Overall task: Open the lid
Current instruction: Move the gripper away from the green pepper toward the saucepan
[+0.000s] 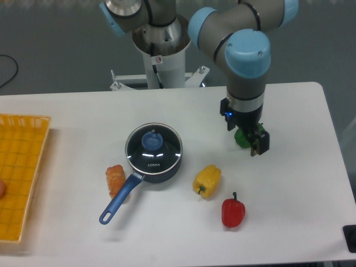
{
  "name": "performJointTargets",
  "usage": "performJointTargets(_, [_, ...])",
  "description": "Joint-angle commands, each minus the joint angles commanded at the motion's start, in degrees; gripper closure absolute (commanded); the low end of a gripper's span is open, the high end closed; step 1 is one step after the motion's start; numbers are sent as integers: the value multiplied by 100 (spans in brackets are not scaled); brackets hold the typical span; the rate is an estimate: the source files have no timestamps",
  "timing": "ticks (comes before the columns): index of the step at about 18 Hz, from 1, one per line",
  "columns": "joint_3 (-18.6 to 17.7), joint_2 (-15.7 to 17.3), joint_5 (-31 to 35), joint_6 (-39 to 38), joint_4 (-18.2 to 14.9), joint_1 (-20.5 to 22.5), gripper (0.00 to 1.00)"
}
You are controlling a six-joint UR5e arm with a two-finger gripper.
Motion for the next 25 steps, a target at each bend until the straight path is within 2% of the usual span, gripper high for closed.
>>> performJointTargets(11, [-334, 97, -44, -404, 35, -44, 0])
performJointTargets(16, [-396, -17, -229, -1896, 70, -597, 0])
performJointTargets(23, [-615, 9, -176, -2136, 44, -756, 0])
performJointTargets(25, [-458, 26, -228, -2153, 18, -660, 0])
